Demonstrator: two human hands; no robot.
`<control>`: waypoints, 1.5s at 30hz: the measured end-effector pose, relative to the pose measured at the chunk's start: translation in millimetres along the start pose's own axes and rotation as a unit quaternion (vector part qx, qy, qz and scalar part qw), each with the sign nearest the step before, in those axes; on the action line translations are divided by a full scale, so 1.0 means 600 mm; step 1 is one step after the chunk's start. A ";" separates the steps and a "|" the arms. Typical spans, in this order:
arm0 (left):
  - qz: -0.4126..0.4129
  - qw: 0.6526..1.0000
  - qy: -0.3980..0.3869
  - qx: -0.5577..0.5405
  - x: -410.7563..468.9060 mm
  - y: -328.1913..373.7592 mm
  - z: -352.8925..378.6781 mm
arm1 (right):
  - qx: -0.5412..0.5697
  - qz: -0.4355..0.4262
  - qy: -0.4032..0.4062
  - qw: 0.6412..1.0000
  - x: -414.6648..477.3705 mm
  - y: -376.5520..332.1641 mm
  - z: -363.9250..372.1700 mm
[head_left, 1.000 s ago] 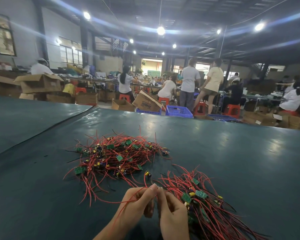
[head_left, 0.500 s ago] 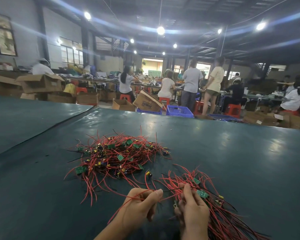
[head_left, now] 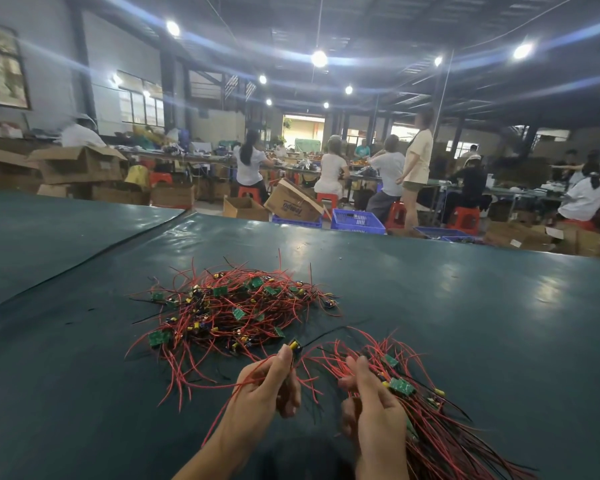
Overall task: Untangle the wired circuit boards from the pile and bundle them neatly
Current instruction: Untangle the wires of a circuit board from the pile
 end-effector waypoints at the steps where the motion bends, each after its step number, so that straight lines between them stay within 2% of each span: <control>1: 0.000 1.000 0.000 0.000 0.000 0.000 0.001 | -0.015 0.016 -0.011 1.000 -0.004 0.006 0.006; 6: -0.003 1.000 -0.015 -0.004 -0.003 0.002 0.012 | 0.011 0.105 -0.018 0.994 -0.020 0.030 0.024; 8: -0.008 1.000 -0.018 -0.010 -0.004 0.002 0.013 | 0.020 0.116 -0.036 0.992 -0.023 0.034 0.029; 13: 0.002 0.999 -0.027 0.018 -0.009 0.002 0.023 | -0.023 -0.002 -0.097 0.995 -0.034 0.015 0.044; 17: 0.039 0.998 -0.011 0.039 -0.011 0.008 0.025 | -0.073 -0.076 -0.077 0.991 -0.035 0.004 0.037; 21: -0.006 0.999 0.024 0.029 -0.002 0.000 0.007 | -0.107 -0.132 -0.077 0.982 -0.052 -0.009 0.040; 24: -0.060 0.997 0.038 0.034 0.001 -0.009 0.001 | -0.103 -0.153 -0.093 0.978 -0.062 -0.017 0.045; 28: -0.146 0.988 0.029 -0.034 -0.006 -0.023 0.006 | -0.111 -0.172 -0.093 0.974 -0.060 -0.019 0.042; 35: -0.132 0.986 -0.019 -0.101 -0.010 -0.016 0.018 | -0.070 -0.155 -0.029 0.985 -0.040 -0.008 0.025; 41: -0.116 0.988 0.037 -0.094 -0.004 -0.014 0.001 | -0.105 -0.267 -0.148 0.947 -0.068 -0.034 0.054; 45: -0.115 0.988 0.035 -0.093 -0.004 -0.004 0.000 | -0.121 -0.272 -0.126 0.946 -0.061 -0.033 0.044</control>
Point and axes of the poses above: each hand's wrist, its own x-axis towards the middle knuckle, its own z-axis out of the palm, y = z × x, the point moved 7 cm from there along x, towards the middle knuckle, and after that the axes turned 8 degrees about y, right-handed, at the moved point
